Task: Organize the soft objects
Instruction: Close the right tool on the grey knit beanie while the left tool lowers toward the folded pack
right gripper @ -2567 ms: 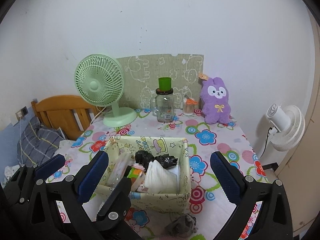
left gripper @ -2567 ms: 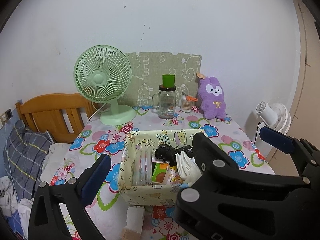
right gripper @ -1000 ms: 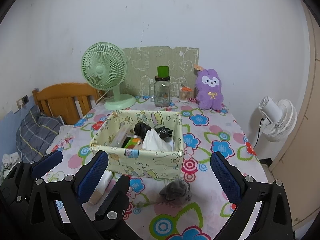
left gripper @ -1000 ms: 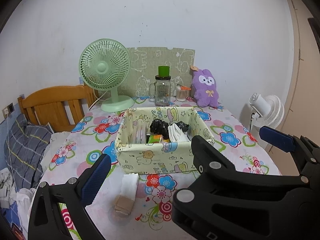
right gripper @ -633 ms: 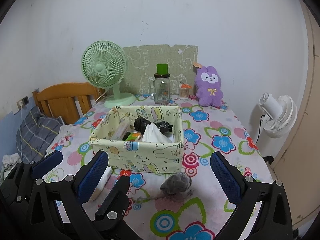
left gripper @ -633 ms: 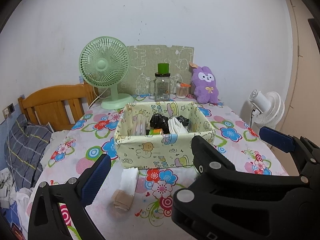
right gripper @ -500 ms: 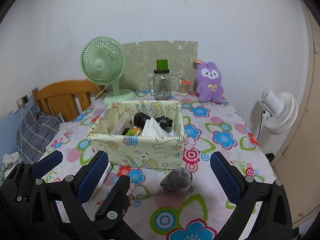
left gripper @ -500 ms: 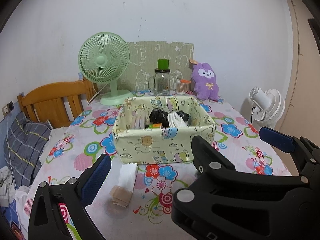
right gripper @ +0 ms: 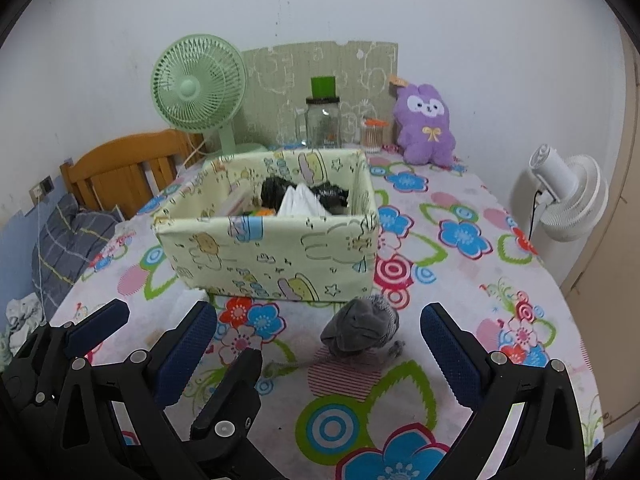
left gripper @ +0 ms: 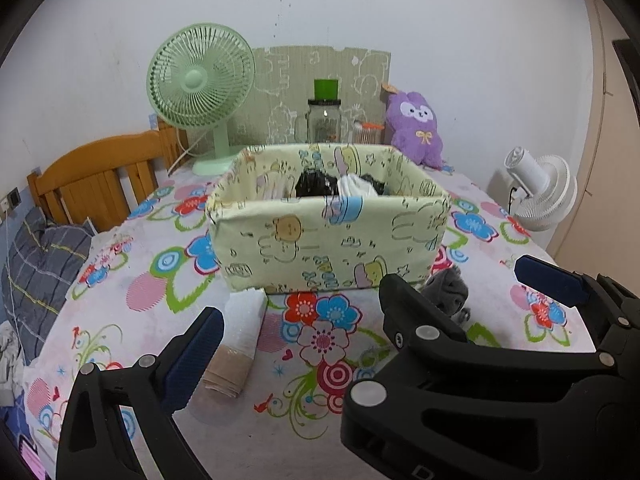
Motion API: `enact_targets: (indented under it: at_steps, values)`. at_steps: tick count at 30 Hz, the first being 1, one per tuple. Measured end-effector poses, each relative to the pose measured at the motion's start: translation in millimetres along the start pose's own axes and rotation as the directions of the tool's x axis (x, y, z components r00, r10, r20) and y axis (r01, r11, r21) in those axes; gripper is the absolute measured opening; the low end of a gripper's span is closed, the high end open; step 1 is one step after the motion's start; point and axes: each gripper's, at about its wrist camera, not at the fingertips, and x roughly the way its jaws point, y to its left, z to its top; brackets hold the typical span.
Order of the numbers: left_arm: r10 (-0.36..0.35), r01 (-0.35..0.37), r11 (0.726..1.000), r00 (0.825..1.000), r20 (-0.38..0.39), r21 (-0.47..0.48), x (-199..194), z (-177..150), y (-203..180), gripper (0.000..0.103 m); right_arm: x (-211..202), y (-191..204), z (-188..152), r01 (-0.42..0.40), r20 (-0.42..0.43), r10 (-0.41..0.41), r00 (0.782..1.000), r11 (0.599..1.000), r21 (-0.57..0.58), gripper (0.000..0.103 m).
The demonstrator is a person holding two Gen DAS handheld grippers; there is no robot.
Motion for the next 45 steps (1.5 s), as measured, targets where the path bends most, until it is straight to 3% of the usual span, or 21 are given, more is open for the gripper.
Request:
enact_targets:
  at_steps: [22, 31, 37, 39, 45]
  values:
    - [-0.020, 0.018, 1.000, 0.993, -0.114, -0.018, 46, -8, -7, 0.098, 48, -18, -9, 0.027, -0.092, -0.024, 0.995, 0.999, 0.025, 0.103]
    - [-0.024, 0.021, 1.000, 0.989, -0.147, -0.020, 61, -7, -11, 0.096, 62, -25, -8, 0.025, -0.123, -0.020, 0.992, 0.999, 0.035, 0.096]
    - [-0.012, 0.010, 1.000, 0.986, -0.166, -0.013, 67, -8, -12, 0.095, 72, -28, -8, 0.012, -0.147, -0.006, 0.989, 0.999, 0.044, 0.079]
    - [-0.010, 0.008, 1.000, 0.985, -0.171, -0.011, 68, -8, -13, 0.095, 73, -28, -8, 0.010, -0.152, -0.003, 0.988, 0.999, 0.045, 0.065]
    - [-0.008, 0.007, 1.000, 0.985, -0.170, -0.011, 67, -8, -12, 0.095, 72, -26, -9, 0.006, -0.152, 0.000, 0.988, 0.999, 0.039, 0.056]
